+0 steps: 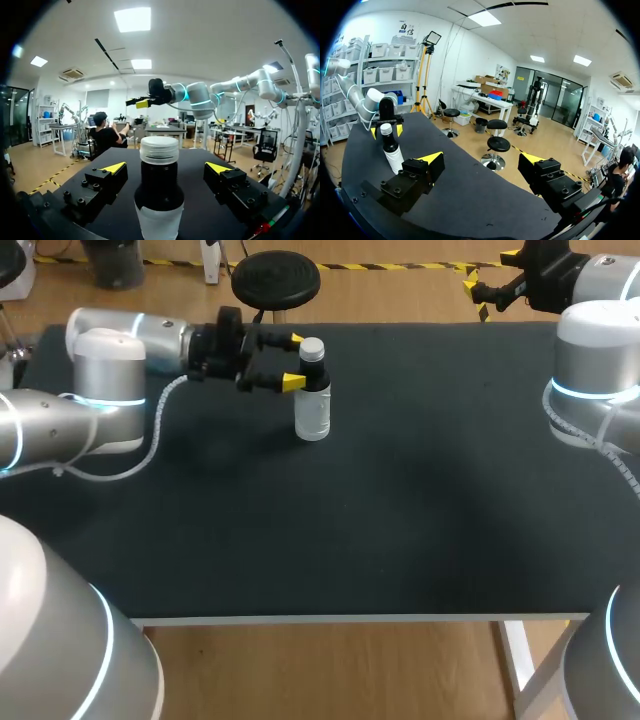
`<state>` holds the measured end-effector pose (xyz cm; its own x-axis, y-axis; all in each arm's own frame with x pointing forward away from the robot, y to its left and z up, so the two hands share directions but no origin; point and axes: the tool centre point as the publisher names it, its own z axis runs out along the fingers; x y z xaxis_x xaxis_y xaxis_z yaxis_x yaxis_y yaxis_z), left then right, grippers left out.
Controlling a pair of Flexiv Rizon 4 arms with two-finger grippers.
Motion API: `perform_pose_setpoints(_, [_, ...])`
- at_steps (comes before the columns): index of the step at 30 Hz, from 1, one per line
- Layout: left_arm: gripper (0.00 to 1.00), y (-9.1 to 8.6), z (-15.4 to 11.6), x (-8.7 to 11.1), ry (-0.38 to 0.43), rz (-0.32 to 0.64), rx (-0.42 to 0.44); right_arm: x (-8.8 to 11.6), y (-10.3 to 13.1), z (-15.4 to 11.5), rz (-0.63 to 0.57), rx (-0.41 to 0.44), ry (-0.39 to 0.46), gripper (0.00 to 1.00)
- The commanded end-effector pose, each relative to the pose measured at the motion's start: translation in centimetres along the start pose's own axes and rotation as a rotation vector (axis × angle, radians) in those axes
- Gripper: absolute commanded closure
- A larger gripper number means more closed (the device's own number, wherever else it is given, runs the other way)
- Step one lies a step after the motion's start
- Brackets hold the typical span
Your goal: Unscrew the bottle cap
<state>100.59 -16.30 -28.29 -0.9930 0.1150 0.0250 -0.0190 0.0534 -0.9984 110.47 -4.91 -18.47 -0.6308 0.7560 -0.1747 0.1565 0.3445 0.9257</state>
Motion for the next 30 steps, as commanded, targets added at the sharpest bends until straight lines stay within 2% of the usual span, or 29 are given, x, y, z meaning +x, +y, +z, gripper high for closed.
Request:
perform_pose_setpoints(1, [0.0, 0.4, 0.38, -0.45, 0.015, -0.004, 0.003, -0.04, -0.02, -0.01, 0.0, -0.001, 0.001, 0.0])
perform_pose_setpoints(30, [0.0, 0.19, 1.34, -0.07, 0.034, -0.013, 0.001, -0.04, -0.02, -0.01, 0.0, -0.001, 0.001, 0.0])
